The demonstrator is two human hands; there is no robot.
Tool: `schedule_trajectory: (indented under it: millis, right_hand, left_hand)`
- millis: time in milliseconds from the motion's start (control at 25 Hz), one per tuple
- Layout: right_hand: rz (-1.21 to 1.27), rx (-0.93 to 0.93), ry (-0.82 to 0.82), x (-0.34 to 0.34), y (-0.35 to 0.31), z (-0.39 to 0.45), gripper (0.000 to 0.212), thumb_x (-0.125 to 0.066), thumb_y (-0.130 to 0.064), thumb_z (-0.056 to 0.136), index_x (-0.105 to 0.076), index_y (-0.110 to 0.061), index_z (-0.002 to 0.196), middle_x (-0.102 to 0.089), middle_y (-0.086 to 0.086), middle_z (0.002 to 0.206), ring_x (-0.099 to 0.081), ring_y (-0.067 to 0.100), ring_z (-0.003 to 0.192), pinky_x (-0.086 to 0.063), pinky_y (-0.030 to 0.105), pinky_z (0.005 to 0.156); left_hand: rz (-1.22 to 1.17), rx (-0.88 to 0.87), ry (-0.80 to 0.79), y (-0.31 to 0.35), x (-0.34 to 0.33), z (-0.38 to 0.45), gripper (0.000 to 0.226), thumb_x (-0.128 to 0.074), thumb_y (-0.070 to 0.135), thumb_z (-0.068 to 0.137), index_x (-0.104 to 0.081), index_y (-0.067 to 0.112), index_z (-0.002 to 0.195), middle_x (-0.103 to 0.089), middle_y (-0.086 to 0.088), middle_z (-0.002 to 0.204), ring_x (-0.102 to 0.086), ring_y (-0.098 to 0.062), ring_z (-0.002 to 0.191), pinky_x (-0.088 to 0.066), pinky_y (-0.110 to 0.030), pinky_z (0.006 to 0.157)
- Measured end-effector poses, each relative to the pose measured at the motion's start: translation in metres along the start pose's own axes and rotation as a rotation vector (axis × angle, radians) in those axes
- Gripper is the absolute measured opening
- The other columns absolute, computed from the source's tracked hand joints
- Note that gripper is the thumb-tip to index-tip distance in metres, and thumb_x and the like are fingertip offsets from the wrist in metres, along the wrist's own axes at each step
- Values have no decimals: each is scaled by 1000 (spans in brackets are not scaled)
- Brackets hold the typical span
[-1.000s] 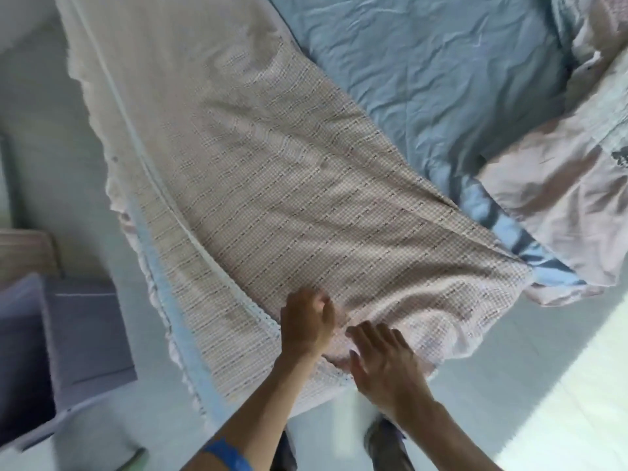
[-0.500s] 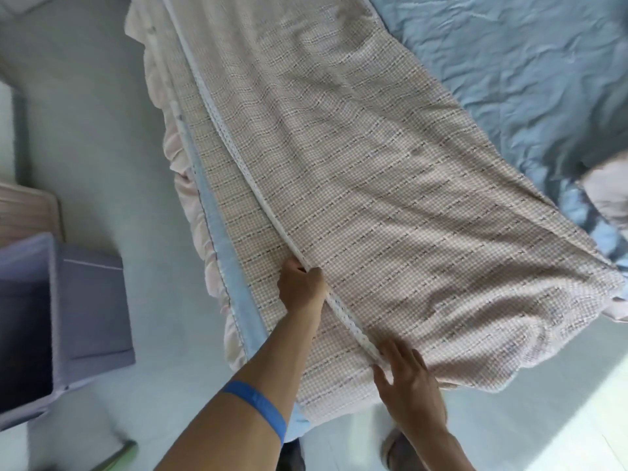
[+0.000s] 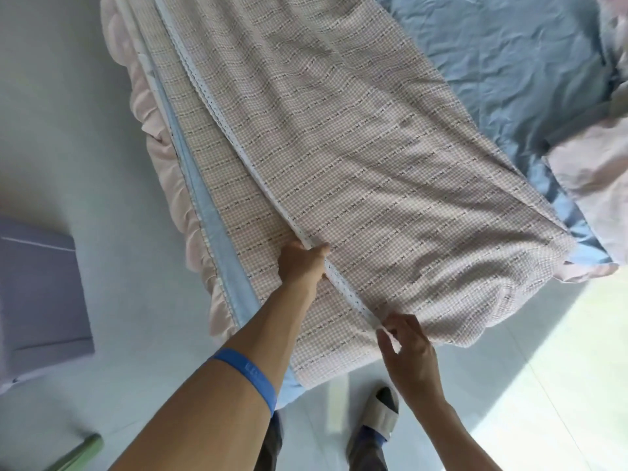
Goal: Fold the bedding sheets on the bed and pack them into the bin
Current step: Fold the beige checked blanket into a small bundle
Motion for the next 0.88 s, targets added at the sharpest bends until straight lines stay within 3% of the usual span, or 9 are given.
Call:
schedule_trajectory:
  millis: [200,280,320,400,520,640,720,800,880]
  right_hand:
    - [-387,99,-54,-2,14,5,43,-81,-22,73,-61,-9,109,-64,8,102,-62,31,73,-54,41,56]
    - [-587,115,-34,-5,28,8,29,-71,-14,72,-65,-4,98,-66,14,95,-58,34,69,-51,44,60]
    - [-629,118,-21,-1,33,8,22,-60,-15,76,-66,-3,93,-67,15,93,-58,35,68,-50,44,62]
    - [-638,185,-1,5,38,1,31,-45,-20,79,-67,-1,90,-68,17,92,-58,35,65,-50,44,63]
    - [-552,312,-27,14,0,-32,30,-40,-22,79,-64,-5,71,-59,11,64,-52,30,49,-51,40,51]
    - [-525,287,-294,-20,-51,-70,23,-52,-26,69,-62,-12,55,-53,6,49,-53,26,38,-46,33,39]
    - [-533,235,-557,-66,-72,-91,24,-79,-30,49,-61,-15,46,-52,4,44,-53,22,34,-42,30,33]
    - [-517,132,-657,-97,-80,-88,37,-93,-26,29,-63,-15,47,-55,4,46,-56,19,34,-42,28,32]
    - [-519,20,-654,-105,-78,-80,38,-94,-26,39,-67,-17,64,-62,2,58,-64,20,44,-50,31,39]
  left_hand:
    - [-140,68,-73,-17,-21,-3,63,-69,35,89,-45,2,137,-55,-12,132,-62,-28,112,-54,-43,94]
    - [-163,74,-116,-20,-23,-4,62,-68,38,90,-46,4,137,-57,-12,131,-63,-24,105,-54,-44,94]
    - [-169,61,-111,-19,-23,-5,58,-67,37,91,-48,4,135,-58,-11,128,-64,-22,101,-54,-43,94]
    - [-185,22,-139,-12,-21,-9,48,-63,35,94,-52,3,128,-59,-9,123,-63,-19,99,-55,-39,93]
    - [-205,30,-185,-21,-2,-23,43,-62,36,95,-55,5,124,-60,-10,122,-63,-21,100,-57,-40,87]
    - [-234,105,-98,-50,44,-25,55,-66,45,89,-57,8,128,-59,-20,127,-61,-35,112,-55,-51,90]
    - [-251,134,-43,-68,68,-13,69,-68,57,75,-59,12,127,-65,-12,123,-63,-31,109,-52,-49,95]
    - [-240,121,-8,-65,82,-9,55,-65,48,84,-61,11,124,-67,-3,114,-63,-24,105,-49,-41,98]
    - [-198,66,-2,-56,88,-7,32,-62,30,94,-62,11,120,-65,2,101,-62,-20,99,-49,-35,92]
Point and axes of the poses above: each hand's wrist, its own z-axis towards the middle knuckle, its own x-axis out of the back of the hand, y = z × x, the point moved 8 cm from there along z, towards the middle knuckle
